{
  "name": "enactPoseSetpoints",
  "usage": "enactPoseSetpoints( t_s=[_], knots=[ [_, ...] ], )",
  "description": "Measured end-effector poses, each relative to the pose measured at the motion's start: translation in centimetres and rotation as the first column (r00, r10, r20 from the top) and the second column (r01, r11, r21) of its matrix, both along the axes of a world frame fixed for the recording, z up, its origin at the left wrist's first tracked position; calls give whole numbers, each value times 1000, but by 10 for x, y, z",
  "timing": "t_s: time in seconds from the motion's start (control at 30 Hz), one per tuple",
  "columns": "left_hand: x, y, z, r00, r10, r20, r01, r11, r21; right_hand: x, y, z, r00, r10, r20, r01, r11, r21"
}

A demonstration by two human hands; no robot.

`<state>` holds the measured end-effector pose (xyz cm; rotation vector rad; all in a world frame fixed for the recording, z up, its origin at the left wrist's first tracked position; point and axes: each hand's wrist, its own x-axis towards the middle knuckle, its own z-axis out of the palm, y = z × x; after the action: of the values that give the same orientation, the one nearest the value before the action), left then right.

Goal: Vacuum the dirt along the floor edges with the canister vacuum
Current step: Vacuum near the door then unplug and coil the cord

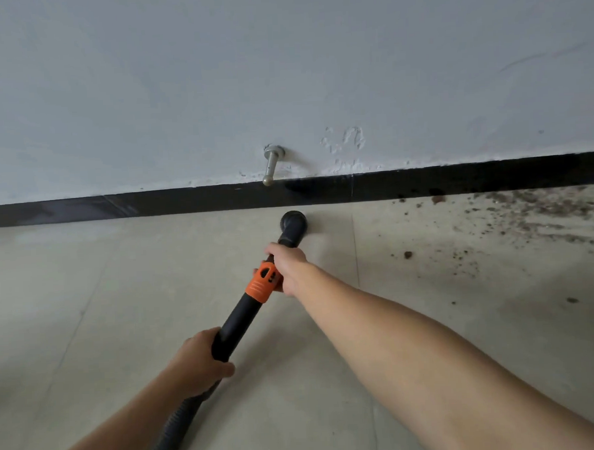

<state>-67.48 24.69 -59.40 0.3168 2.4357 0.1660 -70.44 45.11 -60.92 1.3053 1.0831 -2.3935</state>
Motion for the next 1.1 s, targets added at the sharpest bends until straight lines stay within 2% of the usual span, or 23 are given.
enactPoseSetpoints(
  t_s=[0.17, 0.33, 0.5, 0.63, 0.73, 0.9, 1.0, 1.1],
  knots=[
    [-5, -22, 8, 990, -127, 54, 134, 979, -156, 61, -14, -8, 987, -159, 21, 159, 946, -282],
    [-16, 11, 8, 954, -298, 42, 300, 931, -206, 107, -4, -5, 918, -372, 139, 391, 907, -154],
    [-23, 76, 5, 864, -498, -70, 473, 852, -227, 157, 20, -6, 778, -571, 262, 611, 784, -108],
    [-14, 122, 2, 808, -570, -147, 549, 820, -165, 175, 52, -4, 694, -671, 261, 708, 703, -73],
    [-7, 133, 6, 807, -571, -154, 552, 821, -147, 168, 76, 0, 749, -623, 223, 646, 763, -38],
    [-7, 99, 9, 904, -428, -10, 425, 899, -107, 122, 78, 3, 900, -403, 169, 412, 911, -19],
    [2, 85, 10, 949, -313, 41, 315, 947, -63, 93, 75, 4, 932, -340, 129, 349, 936, -55],
    [9, 88, 10, 967, -253, 29, 253, 967, -7, 72, 83, 7, 956, -275, 97, 281, 958, -52]
  ],
)
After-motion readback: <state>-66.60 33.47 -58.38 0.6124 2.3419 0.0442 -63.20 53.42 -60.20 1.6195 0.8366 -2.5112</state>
